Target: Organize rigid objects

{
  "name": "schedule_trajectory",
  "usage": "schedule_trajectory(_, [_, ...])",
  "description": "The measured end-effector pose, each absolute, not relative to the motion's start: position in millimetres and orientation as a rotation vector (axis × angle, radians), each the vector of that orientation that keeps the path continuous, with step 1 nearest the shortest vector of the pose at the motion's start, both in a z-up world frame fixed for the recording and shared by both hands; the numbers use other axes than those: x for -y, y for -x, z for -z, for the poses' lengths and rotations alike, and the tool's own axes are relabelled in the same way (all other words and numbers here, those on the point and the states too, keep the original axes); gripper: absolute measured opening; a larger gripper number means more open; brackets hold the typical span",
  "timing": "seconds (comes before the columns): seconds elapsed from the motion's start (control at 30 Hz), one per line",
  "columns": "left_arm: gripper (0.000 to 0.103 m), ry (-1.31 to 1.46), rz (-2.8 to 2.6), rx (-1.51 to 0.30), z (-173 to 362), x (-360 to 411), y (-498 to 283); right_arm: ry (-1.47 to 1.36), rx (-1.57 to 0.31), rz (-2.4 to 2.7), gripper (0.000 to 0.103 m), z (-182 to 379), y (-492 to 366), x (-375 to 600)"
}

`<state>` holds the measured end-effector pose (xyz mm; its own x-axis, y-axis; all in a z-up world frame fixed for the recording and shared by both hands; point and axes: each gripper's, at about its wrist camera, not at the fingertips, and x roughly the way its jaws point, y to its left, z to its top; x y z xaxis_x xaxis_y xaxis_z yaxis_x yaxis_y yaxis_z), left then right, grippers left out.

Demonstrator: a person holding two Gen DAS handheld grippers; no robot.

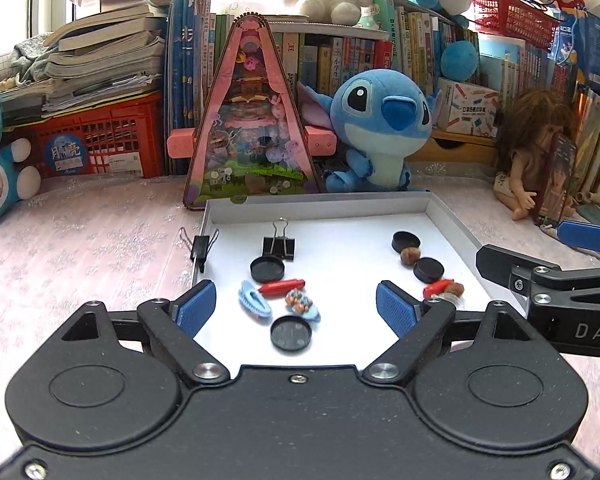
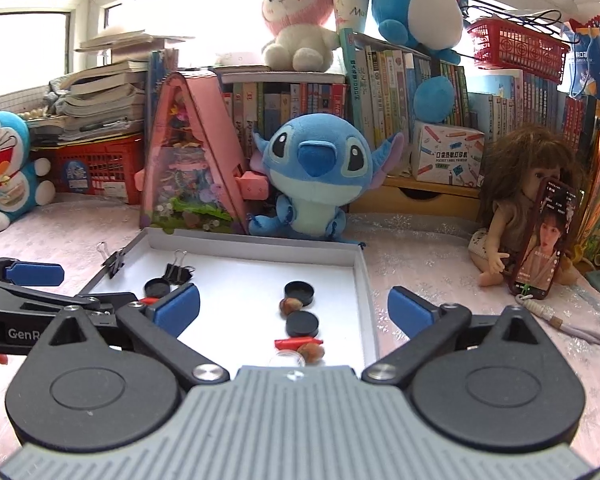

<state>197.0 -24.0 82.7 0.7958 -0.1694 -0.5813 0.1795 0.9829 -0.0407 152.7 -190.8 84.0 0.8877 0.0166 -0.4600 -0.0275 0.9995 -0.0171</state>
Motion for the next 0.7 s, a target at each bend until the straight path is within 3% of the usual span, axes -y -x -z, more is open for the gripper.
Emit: schedule_trajectory(0.7, [0.09,-0.068,0.18,-0.601,-49.4,15.4,-140.8,-0.009,-0.551,-0.03,0.103,-46.1,-117.5,186.3])
